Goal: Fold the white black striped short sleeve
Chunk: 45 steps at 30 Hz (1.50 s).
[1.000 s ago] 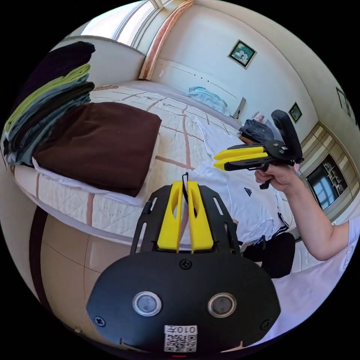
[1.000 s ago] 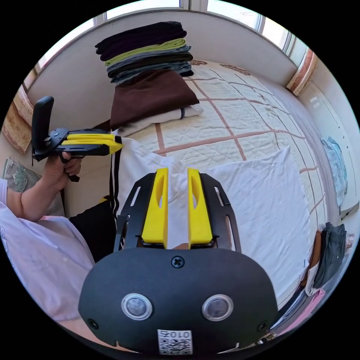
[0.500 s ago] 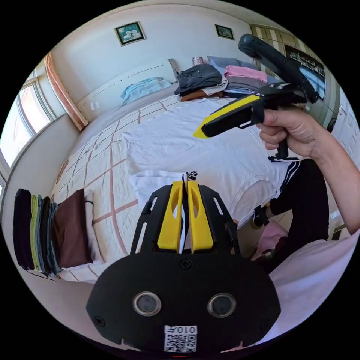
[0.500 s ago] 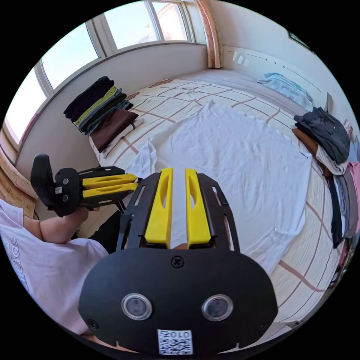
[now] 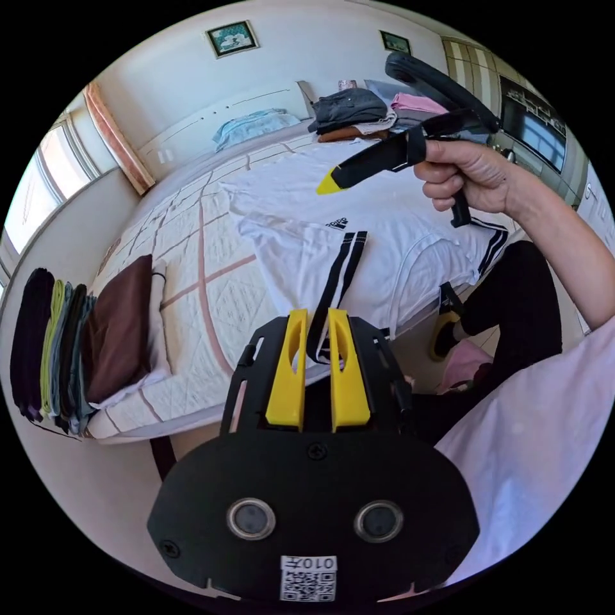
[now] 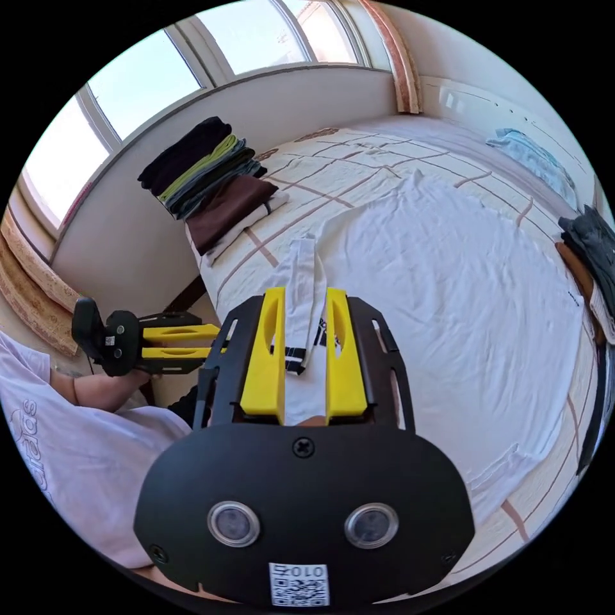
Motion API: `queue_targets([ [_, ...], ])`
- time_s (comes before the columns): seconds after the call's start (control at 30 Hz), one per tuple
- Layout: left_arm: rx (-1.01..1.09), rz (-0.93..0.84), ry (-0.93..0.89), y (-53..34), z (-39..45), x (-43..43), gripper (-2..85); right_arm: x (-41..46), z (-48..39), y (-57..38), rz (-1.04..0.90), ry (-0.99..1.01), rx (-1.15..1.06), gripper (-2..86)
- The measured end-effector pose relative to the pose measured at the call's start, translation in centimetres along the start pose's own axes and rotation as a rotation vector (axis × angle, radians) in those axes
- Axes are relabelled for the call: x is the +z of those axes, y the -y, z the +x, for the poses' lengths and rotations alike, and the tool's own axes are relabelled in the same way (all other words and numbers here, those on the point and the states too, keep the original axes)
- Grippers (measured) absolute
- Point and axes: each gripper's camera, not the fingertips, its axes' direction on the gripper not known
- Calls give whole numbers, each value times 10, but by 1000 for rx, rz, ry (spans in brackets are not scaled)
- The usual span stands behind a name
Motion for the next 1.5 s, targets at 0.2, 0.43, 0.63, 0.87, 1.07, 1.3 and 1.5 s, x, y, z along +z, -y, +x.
queue_targets([
  [0.2, 87, -4, 72, -7, 11, 19, 69, 34, 11, 90, -81, -24, -41, 104],
  [0.43, 26, 13, -47, -31, -20, 19, 54, 52, 14, 121, -215, -97, 8, 39],
  [0.63, 0, 15, -103, -40, -44, 14, 50, 57, 51, 128, -258, -96, 93, 55],
  [0.87, -83, 80, -156, -54, -81, -19, 50, 45, 59, 169, -202, 68, 127, 96],
  [1.07, -28, 75, -152, -48, -92, -14, 51, 110, 39, 202, -430, -39, 102, 72],
  [1.3, -41, 23, -196, -63, -109, 7, 50, 145, -4, 211, -489, -279, -162, 43],
  [1.5, -54, 26, -218, -77, -130, 5, 48, 104, 11, 189, -360, -159, -155, 46],
])
